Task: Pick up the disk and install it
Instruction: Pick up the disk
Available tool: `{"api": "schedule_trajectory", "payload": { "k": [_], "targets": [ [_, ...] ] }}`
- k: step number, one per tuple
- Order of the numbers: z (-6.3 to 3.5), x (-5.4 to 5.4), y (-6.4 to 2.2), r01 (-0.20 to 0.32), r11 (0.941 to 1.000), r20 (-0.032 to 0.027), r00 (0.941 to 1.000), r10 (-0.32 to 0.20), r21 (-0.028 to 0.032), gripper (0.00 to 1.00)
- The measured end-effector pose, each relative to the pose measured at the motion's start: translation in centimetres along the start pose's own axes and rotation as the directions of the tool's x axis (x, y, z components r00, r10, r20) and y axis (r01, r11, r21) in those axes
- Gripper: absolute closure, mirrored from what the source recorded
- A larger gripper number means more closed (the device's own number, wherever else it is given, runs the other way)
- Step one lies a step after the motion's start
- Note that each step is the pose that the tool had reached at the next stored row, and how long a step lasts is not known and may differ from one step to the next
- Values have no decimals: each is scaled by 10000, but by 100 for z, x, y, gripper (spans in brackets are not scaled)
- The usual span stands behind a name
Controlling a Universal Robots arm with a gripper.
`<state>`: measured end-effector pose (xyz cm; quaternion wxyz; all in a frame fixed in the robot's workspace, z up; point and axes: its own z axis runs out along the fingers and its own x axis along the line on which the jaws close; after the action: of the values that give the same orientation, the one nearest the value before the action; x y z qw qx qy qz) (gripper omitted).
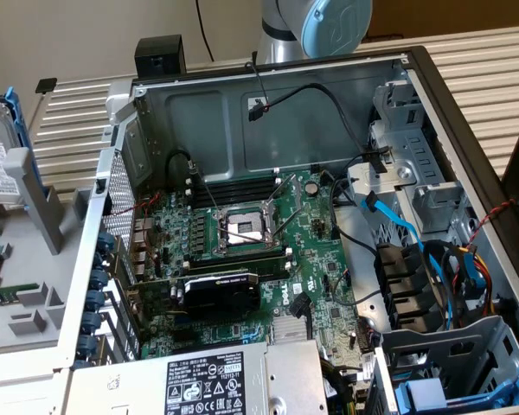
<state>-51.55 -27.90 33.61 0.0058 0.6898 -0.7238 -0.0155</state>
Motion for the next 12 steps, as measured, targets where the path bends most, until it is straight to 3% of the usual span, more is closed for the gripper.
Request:
{"api": "schedule_trajectory", "payload": {
  "k": [12],
  "targets": [
    [-240,-4,5,0,10000,0,10000,0,1,63]
  ]
}}
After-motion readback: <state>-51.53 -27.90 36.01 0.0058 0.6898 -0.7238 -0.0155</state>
